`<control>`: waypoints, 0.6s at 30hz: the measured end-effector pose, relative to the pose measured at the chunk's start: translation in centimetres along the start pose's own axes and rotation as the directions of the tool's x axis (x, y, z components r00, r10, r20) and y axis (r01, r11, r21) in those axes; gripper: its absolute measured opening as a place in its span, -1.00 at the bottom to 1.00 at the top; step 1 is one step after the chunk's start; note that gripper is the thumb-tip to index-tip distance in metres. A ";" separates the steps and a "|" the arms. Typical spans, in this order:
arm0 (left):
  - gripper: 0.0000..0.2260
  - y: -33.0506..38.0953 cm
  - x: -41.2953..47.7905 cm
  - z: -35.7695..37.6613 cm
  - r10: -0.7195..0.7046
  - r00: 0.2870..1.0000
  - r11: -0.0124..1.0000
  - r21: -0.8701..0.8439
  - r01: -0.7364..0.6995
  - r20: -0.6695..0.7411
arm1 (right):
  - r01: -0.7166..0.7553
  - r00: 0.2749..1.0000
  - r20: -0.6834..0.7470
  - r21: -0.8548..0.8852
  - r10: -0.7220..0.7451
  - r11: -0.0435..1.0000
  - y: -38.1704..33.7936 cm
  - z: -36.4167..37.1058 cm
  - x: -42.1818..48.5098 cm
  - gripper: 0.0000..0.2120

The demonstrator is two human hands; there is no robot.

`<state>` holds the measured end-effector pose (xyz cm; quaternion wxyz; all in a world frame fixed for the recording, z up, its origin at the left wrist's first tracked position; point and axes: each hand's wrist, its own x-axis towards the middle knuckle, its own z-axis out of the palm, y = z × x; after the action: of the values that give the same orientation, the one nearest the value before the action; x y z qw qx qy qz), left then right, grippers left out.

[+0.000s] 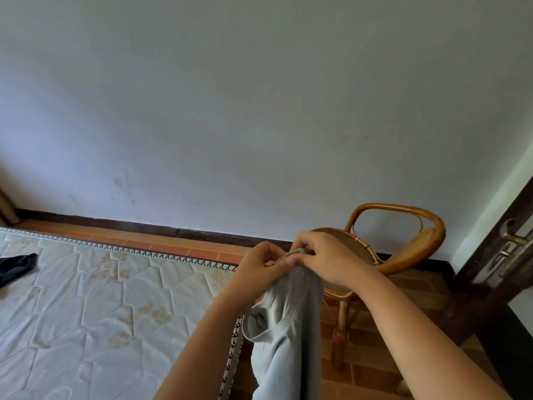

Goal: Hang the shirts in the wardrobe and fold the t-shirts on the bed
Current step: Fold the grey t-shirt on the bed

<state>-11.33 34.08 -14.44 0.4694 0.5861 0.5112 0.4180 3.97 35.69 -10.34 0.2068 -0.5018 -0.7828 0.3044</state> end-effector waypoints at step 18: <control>-0.81 -7.6 2.1 1.7 -0.222 0.973 0.831 0.534 0.154 0.066 | 0.231 0.843 -0.521 0.134 -0.130 0.964 2.0 -5.3 -0.4 -0.76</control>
<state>-11.00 36.19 -22.17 0.3613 0.6637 0.6307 0.1767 8.80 37.36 -7.79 0.4807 -0.4657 -0.7115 0.2141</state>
